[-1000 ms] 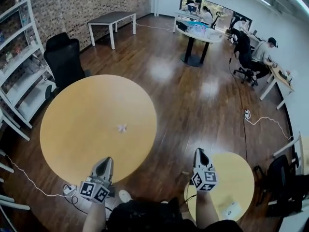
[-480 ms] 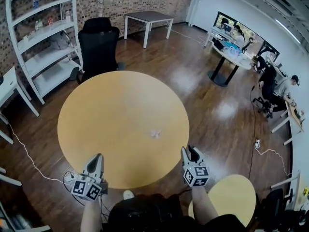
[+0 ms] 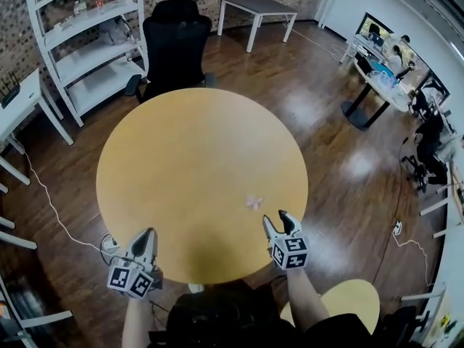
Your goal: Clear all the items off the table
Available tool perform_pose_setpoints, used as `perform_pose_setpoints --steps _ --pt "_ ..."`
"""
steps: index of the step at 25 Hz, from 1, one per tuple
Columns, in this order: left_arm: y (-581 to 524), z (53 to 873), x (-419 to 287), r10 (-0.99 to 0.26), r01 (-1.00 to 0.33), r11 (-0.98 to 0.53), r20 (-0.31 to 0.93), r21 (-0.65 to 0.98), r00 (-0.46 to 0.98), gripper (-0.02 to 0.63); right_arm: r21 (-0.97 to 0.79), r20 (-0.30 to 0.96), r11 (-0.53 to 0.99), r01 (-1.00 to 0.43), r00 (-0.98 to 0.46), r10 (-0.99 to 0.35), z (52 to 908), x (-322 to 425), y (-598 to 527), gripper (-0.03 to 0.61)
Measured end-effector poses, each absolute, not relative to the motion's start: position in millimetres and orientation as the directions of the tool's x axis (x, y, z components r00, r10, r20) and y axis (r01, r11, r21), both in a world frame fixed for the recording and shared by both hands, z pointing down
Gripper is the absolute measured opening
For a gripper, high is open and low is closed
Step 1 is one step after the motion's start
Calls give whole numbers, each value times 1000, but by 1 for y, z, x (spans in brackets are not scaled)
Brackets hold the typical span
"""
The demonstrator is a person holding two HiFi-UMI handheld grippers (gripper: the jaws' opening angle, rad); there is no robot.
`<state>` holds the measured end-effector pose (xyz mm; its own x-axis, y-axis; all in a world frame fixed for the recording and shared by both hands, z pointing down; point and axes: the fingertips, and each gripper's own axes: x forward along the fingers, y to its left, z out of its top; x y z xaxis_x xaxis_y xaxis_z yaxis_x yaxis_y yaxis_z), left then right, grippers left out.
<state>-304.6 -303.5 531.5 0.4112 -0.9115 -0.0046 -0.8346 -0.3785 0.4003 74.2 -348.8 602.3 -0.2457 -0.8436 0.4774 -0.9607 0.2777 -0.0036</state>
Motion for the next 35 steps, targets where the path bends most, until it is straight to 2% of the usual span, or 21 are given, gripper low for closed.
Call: perform_pose_setpoints --steps 2,3,13,15,19,21,22,24,30,35 --pt "-316 535 -300 -911 -840 -369 25 398 412 -2 -27 499 295 -955 -268 -824 614 70 -365 222" --pt "-321 538 -296 -908 -842 -368 43 394 417 -2 -37 509 302 -953 -278 -814 619 69 -373 188" --pt "-368 573 -251 -884 -839 -341 158 424 439 -2 -54 683 357 -932 -296 -668 711 55 -438 184" --pt "-374 578 -245 -876 -837 -342 177 428 448 -2 -53 714 362 -930 -289 -638 726 57 -441 132" --pt "-385 585 -246 -874 -842 -323 205 431 440 -2 -44 754 383 -923 -282 -593 746 59 -442 132" --pt "-388 587 -250 -879 -844 -310 207 437 430 -2 -39 762 397 -917 -284 -581 750 57 -441 109" --pt "-390 587 -252 -881 -844 -305 206 440 426 -2 -30 764 401 -916 -280 -582 751 56 -441 54" --pt "-393 589 -253 -885 -842 -298 202 450 421 -2 -22 763 402 -916 -275 -585 751 55 -444 5" --pt "-388 588 -249 -890 -828 -294 178 478 419 -2 -30 743 391 -920 -282 -607 736 55 -448 3" --pt "-381 572 -272 -915 -837 -285 129 468 384 -2 -20 698 383 -924 -287 -656 702 46 -454 3"
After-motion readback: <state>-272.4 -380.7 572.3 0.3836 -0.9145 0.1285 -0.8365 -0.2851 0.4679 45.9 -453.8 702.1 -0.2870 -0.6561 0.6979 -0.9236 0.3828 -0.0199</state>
